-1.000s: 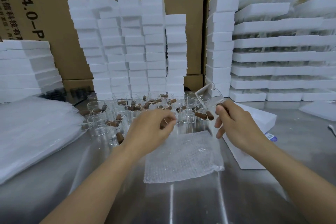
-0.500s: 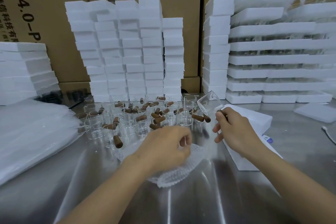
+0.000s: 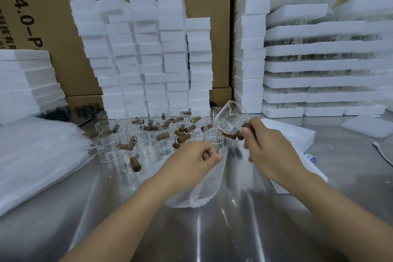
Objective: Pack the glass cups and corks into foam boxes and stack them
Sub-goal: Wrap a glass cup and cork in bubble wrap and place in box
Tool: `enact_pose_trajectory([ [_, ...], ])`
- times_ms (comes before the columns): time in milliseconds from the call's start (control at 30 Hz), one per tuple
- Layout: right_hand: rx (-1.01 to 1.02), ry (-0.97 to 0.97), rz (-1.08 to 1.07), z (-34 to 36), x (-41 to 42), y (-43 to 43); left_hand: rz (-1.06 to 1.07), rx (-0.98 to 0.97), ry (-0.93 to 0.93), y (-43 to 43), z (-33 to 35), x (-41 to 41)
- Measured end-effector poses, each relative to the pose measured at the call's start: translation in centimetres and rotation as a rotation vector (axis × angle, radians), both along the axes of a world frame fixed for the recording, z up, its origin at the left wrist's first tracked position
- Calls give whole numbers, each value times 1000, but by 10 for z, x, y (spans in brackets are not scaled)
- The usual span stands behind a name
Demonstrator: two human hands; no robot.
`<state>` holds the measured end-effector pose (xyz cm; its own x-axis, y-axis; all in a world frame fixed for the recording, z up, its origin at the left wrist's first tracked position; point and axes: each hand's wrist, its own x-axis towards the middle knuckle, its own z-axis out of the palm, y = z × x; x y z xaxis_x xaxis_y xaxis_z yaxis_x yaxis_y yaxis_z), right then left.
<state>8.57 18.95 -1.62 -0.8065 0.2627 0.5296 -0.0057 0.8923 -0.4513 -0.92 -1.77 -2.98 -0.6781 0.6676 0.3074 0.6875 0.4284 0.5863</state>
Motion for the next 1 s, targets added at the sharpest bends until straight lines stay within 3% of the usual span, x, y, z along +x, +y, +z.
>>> enact_pose_trajectory([
  [200, -26, 107, 200, 5, 7, -9, 124, 237, -140, 4, 6, -4],
  [367, 128, 22, 348, 4, 11, -15, 213, 553, -392, 2, 15, -8],
  [500, 148, 15, 352, 3, 9, -14, 229, 716, -438, 1, 18, -11],
  [800, 300, -68, 246, 4, 9, -11, 153, 670, 106, 4, 18, 7],
  [1000, 337, -114, 152, 2, 8, -22, 61, 405, 414, 9, 12, 25],
])
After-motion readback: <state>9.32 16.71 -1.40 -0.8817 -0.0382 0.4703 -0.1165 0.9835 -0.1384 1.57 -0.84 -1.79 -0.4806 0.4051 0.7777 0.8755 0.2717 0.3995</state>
